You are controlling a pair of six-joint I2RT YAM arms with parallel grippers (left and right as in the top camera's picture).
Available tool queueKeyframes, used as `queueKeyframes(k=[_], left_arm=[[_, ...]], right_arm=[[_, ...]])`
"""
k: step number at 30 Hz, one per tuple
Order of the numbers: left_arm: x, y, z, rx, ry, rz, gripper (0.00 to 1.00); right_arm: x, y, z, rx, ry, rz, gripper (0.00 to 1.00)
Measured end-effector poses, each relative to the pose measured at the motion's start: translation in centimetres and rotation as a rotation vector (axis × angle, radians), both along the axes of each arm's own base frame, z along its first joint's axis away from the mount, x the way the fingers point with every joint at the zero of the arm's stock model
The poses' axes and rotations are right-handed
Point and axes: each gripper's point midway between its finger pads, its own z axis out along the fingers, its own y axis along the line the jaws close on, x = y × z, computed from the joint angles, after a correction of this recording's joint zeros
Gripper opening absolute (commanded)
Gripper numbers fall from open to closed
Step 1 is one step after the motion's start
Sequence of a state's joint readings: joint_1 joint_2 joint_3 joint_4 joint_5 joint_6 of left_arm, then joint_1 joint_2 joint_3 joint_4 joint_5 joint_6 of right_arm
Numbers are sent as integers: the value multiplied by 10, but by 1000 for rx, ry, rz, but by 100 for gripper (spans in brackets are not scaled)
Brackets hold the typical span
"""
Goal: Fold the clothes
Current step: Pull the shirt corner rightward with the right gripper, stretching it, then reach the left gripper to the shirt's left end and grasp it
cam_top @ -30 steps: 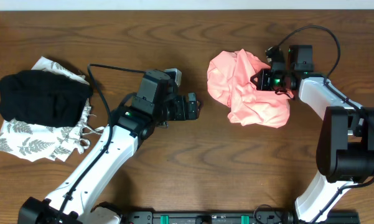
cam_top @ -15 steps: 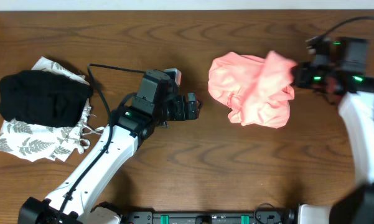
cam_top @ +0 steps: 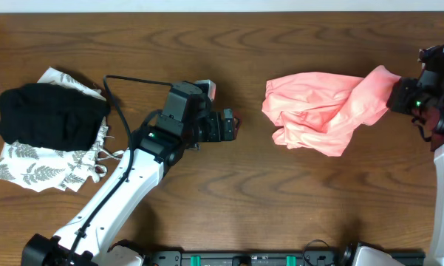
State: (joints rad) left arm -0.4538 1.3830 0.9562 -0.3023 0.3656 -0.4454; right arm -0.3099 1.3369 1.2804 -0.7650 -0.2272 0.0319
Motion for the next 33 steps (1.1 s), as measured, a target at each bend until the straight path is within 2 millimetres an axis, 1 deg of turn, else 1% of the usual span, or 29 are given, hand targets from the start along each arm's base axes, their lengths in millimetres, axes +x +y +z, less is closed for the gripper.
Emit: queueKeyframes(k=[2,6,8,9,11,13,17,18,19,20,22,24,27,33], left_arm=[[-2,-10,1,-15,-10,-29,98],[-6,-44,-4,-49,-27,-107,98],[-7,-64,-14,-75,-6,-125,98],[-9,-72,-23,-86,26,-124,98],[-10,-82,-34,-107,70,-107,98],[-6,-92,-40,-142,84,-90,98],[9,-119,-23,-265,2,-128,99],[11,-125,-19,-294,-10,-133,94],[12,-131,-16,-325,-15,-134,93],[13,-137,-16,-349,-16,-139,96],[11,-144,-20,-371,2,-141,98],[9,-148,-30,-379,49,-126,98],[9,-150,-42,-392,98,-109,98],[9,-154,-56,-396,139,-112,98]], right_arm=[[0,0,0,0,1,-1,1],[0,0,0,0,1,-1,1],[-1,0,-1,1,5,-1,1],[-1,0,-2,2,9,-1,1],[-3,1,-3,5,17,-1,1],[-4,1,-4,7,24,-1,1],[-5,1,-5,7,28,-2,1],[-5,1,-5,7,28,-2,1],[-5,1,-5,7,29,-2,1],[-5,1,-5,7,29,-2,1],[-5,1,-5,7,31,-2,1],[-5,1,-5,7,31,-2,1],[-6,1,-6,7,32,-2,1],[-6,1,-6,8,32,-3,1]])
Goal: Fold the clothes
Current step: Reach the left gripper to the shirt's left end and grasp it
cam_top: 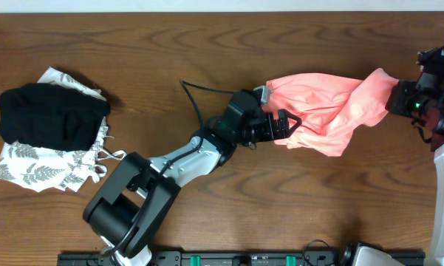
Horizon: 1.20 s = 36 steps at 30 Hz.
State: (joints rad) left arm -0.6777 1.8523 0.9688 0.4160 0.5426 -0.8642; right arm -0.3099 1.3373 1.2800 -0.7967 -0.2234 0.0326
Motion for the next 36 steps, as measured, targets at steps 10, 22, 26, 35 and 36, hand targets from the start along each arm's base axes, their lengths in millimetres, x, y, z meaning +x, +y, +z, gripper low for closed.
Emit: queueKeyframes(k=[10,22,26,35,36], left_arm=[[26,-6,-22,0,46,-5,98],[38,-22,-15,-25,17,-19,97],[32,-34,-10,-35,1,-44,95],[18,-50,-51,10,60,-79,81],[19,-50,-55,15,66,-79,78]], right_arm=[[0,0,0,4,0,-3,1],[0,0,0,6,0,-5,1],[0,1,0,12,-1,-9,1],[3,18,3,81,-21,53,1],[3,20,4,86,-23,61,1]])
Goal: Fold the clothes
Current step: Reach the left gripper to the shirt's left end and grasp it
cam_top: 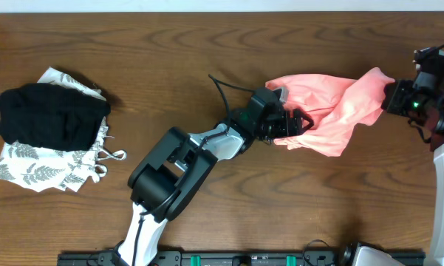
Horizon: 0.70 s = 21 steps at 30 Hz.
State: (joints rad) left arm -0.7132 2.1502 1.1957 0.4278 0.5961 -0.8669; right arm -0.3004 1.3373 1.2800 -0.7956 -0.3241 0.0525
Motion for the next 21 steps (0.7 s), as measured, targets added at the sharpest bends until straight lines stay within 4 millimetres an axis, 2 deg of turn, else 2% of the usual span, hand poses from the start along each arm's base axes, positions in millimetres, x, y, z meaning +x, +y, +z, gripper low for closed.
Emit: queueKeyframes(k=[2,4,5,9,13,16,19,21], left_arm=[[2,0,-1,2,-3,1,67],[3,0,-1,4,-13,0,48],[4,-1,0,4,-25,-7,33],[6,-1,4,-5,-39,-20,8],[10,6,5,11,-35,-51,6],[10,30,-5,91,12,-47,6],[19,57,0,166,-2,-16,6],[28,66,13,181,-50,1,16]], right_arm=[[1,6,0,9,-3,18,1],[1,10,1,15,-4,30,1],[1,11,1,17,-6,35,1],[2,12,2,19,-8,38,1],[2,10,1,13,-7,33,1],[2,9,1,5,-5,26,1],[2,7,1,-1,-4,20,1],[2,7,0,-3,-3,18,1]])
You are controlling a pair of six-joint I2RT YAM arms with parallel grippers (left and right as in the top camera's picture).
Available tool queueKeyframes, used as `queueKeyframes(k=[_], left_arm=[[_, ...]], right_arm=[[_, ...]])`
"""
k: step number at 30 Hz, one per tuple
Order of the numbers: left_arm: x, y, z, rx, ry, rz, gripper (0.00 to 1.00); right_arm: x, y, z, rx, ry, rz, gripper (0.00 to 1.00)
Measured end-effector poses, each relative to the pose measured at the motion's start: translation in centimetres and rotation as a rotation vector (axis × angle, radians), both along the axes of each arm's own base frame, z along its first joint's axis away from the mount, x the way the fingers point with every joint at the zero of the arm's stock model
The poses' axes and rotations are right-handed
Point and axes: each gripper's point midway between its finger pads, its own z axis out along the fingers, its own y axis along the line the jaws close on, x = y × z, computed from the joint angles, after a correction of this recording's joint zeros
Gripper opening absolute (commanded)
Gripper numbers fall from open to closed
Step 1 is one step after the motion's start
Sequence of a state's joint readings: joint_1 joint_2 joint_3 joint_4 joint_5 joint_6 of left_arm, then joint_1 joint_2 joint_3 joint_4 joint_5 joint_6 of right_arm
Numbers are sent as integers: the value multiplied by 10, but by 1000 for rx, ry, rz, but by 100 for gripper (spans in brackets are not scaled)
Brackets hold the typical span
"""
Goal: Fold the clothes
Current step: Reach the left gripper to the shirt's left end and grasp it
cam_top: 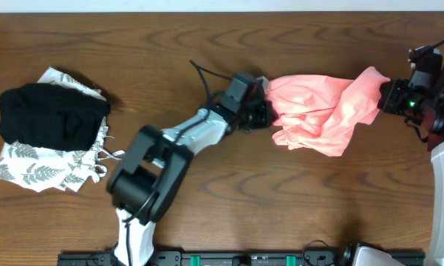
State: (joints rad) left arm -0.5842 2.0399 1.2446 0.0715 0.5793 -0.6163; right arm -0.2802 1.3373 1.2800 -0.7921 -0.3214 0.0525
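Observation:
A coral-pink garment point(318, 111) lies crumpled on the wooden table right of centre. Its right end is gathered and drawn toward my right gripper point(388, 96), which is shut on it at the far right. My left arm reaches across the table. My left gripper point(268, 112) is at the garment's left edge, touching the cloth, and its fingers are too dark and small to show whether they pinch the fabric.
A folded black garment point(52, 114) rests on a white leaf-patterned garment point(37, 170) at the far left. The left arm's body and its cable point(199, 77) stretch diagonally from the front edge across the table's point(222, 44) middle.
My left gripper has shifted from the garment's lower-left folds, where its fingers stood open, up and left to the garment's left edge. The right gripper holds the right end in about the same place.
My left gripper first hovered mid-table, well left of the pink garment, while the right gripper held the garment's right end. Then the left gripper was at the garment's lower-left side, then further in over the folds. Now it is at the left edge.

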Motion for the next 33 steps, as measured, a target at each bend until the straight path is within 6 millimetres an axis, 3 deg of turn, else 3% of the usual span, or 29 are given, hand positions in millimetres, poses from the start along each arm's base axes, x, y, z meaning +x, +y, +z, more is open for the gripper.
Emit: queueKeyframes(k=[4,14,21,26,33], left_arm=[[8,2,16,5,-75,-1,31],[2,-25,-2,-15,-39,47,55],[6,-29,-20,-13,-29,81,59],[17,-26,-18,-6,-68,121,53],[35,-12,-18,22,-114,177,53]], right_arm=[[0,0,0,-1,1,-1,1],[-2,0,-2,0,10,-3,1],[-2,0,-2,1,13,-2,1],[-3,0,-3,3,19,-2,1],[-5,1,-4,5,27,-3,1]])
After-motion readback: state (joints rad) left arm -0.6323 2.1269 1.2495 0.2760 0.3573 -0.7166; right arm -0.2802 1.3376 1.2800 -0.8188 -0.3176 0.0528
